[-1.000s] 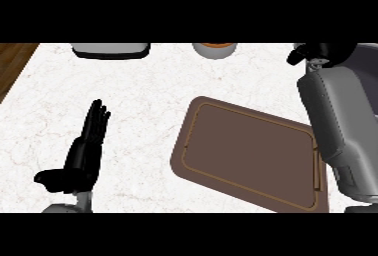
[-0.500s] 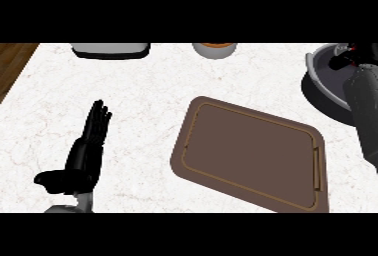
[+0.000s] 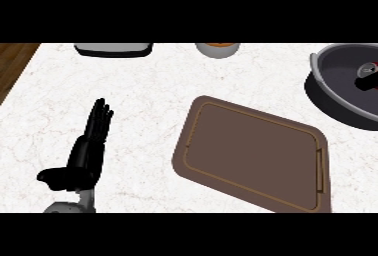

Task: Pick the can from the tray and place it in the pot

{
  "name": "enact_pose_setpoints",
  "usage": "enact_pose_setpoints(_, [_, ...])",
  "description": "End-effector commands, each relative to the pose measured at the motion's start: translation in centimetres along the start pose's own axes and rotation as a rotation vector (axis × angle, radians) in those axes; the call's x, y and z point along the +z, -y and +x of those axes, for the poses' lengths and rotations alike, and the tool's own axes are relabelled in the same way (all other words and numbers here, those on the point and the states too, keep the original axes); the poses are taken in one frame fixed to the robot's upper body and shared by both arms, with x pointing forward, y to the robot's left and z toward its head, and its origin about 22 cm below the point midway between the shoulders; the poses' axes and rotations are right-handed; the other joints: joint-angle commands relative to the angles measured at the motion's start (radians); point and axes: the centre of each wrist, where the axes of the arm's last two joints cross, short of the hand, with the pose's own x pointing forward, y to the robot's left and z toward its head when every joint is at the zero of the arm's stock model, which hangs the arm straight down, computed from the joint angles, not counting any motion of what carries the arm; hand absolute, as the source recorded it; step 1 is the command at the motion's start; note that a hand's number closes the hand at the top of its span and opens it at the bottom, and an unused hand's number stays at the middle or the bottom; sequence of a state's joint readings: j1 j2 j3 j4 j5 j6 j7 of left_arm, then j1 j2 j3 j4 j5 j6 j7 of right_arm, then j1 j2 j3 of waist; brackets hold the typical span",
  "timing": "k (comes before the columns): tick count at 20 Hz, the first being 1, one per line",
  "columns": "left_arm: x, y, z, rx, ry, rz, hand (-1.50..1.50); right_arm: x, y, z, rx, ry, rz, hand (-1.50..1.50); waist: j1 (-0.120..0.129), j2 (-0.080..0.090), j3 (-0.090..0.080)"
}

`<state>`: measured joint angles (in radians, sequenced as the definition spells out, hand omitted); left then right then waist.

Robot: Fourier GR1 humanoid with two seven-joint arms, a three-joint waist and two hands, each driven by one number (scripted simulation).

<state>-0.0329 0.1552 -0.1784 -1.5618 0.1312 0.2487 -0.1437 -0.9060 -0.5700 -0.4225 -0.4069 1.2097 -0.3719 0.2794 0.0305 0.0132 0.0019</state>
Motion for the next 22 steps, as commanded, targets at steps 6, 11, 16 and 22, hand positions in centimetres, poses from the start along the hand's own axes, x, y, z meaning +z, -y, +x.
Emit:
enact_pose_setpoints(6, [-0.5,0.1,1.0,-0.007,0.006,-0.013,0.00,0.1,-1.9,-7.5,0.049,-0.215,0.227,1.50,0.005,0.004,0.001])
enact_pose_setpoints(11, [0.5,0.6,0.6,-0.011,0.004,-0.013,0.00,0.8,-3.1,-7.1,-0.120,-0.182,0.298,-1.50,0.016,0.005,0.003])
enact_pose_setpoints(16, [-0.7,0.2,0.3,-0.009,0.018,-0.005,0.00,0.0,-1.8,-5.5,-0.445,-0.131,0.077,-1.50,0.006,0.008,0.005])
enact_pose_setpoints(22, [0.3,-0.2,0.1,-0.004,0.011,0.006,0.00,-0.3,-0.9,-8.9,-0.772,-0.141,-0.134,-1.50,-0.002,0.005,0.006])
